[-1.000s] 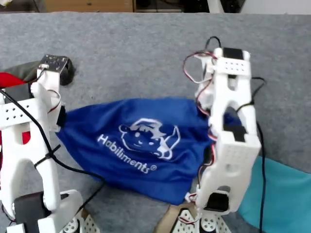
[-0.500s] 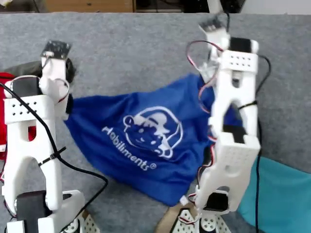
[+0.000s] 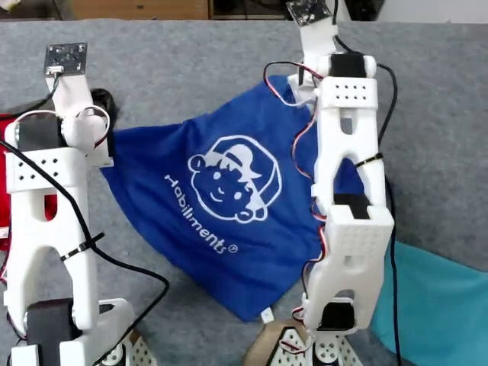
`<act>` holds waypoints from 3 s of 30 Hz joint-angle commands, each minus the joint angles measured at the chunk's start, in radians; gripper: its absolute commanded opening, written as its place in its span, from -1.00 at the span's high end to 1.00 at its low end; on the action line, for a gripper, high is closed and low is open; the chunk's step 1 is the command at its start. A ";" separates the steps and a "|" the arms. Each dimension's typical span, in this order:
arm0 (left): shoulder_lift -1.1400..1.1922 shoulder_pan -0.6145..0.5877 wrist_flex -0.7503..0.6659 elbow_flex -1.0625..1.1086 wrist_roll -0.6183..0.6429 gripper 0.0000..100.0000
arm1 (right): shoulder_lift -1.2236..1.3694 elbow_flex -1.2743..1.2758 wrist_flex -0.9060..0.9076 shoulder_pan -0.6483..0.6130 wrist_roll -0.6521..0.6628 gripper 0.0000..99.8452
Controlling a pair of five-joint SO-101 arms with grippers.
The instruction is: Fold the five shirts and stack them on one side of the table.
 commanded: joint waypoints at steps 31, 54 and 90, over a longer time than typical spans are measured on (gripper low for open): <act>0.157 0.068 -0.017 -0.017 0.006 0.96 | 0.162 0.177 0.434 0.216 0.178 0.99; 0.162 0.114 0.298 -0.014 -0.473 0.96 | -0.492 1.007 0.434 0.453 0.473 0.99; 0.153 0.110 0.353 0.229 -0.764 0.96 | -0.601 0.716 0.166 0.079 0.215 0.73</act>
